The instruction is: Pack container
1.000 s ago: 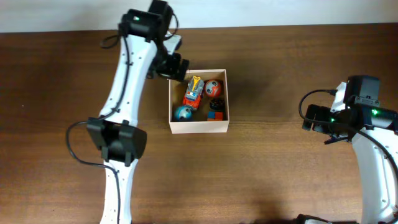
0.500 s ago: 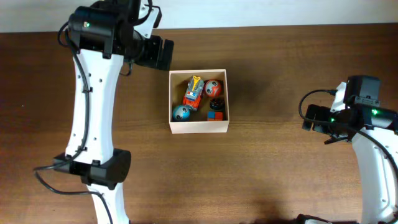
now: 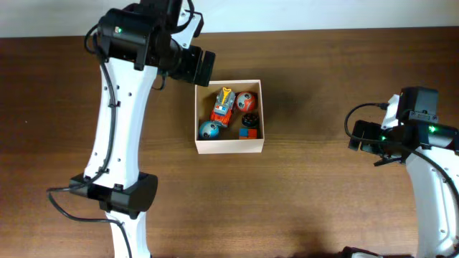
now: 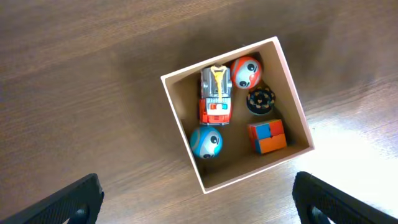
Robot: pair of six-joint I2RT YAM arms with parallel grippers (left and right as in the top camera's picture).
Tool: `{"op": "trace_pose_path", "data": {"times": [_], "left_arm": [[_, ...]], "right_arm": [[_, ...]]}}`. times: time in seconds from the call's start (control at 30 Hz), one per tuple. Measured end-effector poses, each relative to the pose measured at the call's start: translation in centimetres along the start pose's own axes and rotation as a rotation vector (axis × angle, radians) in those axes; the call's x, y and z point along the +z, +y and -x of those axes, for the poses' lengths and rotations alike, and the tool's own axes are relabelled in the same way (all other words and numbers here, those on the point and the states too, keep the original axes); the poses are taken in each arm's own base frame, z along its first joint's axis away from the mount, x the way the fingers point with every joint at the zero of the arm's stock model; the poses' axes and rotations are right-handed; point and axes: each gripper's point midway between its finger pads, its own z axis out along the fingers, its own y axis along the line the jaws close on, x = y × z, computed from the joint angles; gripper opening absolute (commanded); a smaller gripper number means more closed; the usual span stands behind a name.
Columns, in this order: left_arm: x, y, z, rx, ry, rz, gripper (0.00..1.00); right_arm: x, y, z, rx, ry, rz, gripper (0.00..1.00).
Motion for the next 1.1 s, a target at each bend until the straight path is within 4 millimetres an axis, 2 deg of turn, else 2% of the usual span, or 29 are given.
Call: {"op": "trace_pose_path", "data": {"times": [0.73, 0.87, 0.97, 1.1], "left_arm": [[0.0, 0.2, 0.2, 0.001, -0.009, 0.012, 0.99], [-0.1, 1.3, 1.4, -0.009, -0.056, 0.043, 0.99], [-0.2, 2.7, 1.3, -0.032, -0.057, 0.068, 0.99], [-0.3, 3.2, 1.3, -0.040, -0.058, 0.083, 0.99]], "right_arm": [[0.0, 0.0, 0.0, 0.000, 0.000, 0.000, 0.99], [0.0, 0.0, 0.0, 0.000, 0.000, 0.000, 0.99], [0.0, 0.0, 0.0, 0.000, 0.000, 0.000, 0.99], [0.0, 0.0, 0.0, 0.000, 0.000, 0.000, 0.99]]}}
